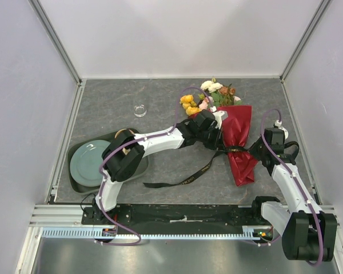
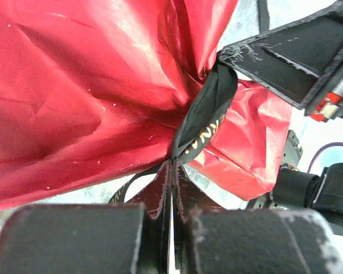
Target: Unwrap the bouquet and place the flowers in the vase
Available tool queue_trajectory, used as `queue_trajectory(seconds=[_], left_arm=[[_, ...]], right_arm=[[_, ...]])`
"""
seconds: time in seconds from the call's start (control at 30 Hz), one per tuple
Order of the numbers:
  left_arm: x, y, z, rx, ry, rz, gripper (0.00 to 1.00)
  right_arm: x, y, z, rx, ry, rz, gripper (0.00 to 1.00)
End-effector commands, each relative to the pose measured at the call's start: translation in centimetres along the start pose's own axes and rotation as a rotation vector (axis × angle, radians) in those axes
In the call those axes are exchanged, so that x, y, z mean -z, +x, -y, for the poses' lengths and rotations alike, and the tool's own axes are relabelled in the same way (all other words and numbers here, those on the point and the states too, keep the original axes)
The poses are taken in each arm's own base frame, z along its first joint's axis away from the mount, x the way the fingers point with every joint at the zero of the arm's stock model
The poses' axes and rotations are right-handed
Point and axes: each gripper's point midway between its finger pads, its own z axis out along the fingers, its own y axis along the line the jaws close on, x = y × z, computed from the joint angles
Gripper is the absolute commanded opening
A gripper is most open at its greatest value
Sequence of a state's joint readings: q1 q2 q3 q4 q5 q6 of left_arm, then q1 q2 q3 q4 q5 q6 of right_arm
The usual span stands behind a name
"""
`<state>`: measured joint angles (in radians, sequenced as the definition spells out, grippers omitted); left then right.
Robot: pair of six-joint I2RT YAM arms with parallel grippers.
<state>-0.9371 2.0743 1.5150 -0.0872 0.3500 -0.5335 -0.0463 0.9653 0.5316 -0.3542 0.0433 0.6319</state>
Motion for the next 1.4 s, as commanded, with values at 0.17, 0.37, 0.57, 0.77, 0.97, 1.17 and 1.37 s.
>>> queue_trajectory(seconds=[0.17, 0.37, 0.57, 0.77, 0.97, 1.17, 1.37], left_arm=[[1.6, -3.3, 3.9, -0.053, 0.123, 0.058, 0.02], [1.4, -4.4, 5.1, -0.059, 0.162, 0.06, 0.02], [2.8, -6.2, 6.5, -0.095, 0.167, 0.085, 0.02], [5.5, -8.5, 9.1, -0.137, 0.198, 0.128, 0.02], [9.2, -11.3, 12.0, -0.219, 0.215, 0.195, 0.02], [14.1, -15.5, 15.6, -0.326, 0.222, 0.304, 0.02], [19.1, -19.2, 18.2, -0.439, 0.198, 0.452, 0.02]], right_arm=[[0.6, -2.4, -2.3, 0.055, -0.078, 0.02, 0.37], [3.5, -1.7, -4.5, 0.096, -0.236, 0.025, 0.47], [4.0, 2.1, -5.1, 0.089, -0.31, -0.1, 0.42], [3.3, 3.2, -4.9, 0.087, -0.309, -0.133, 0.41], [3.9, 1.3, -5.6, 0.123, -0.309, -0.082, 0.5], [5.7, -0.4, -6.7, 0.153, -0.352, -0.029, 0.7], [7.2, -1.4, -7.4, 0.163, -0.379, 0.014, 0.77]])
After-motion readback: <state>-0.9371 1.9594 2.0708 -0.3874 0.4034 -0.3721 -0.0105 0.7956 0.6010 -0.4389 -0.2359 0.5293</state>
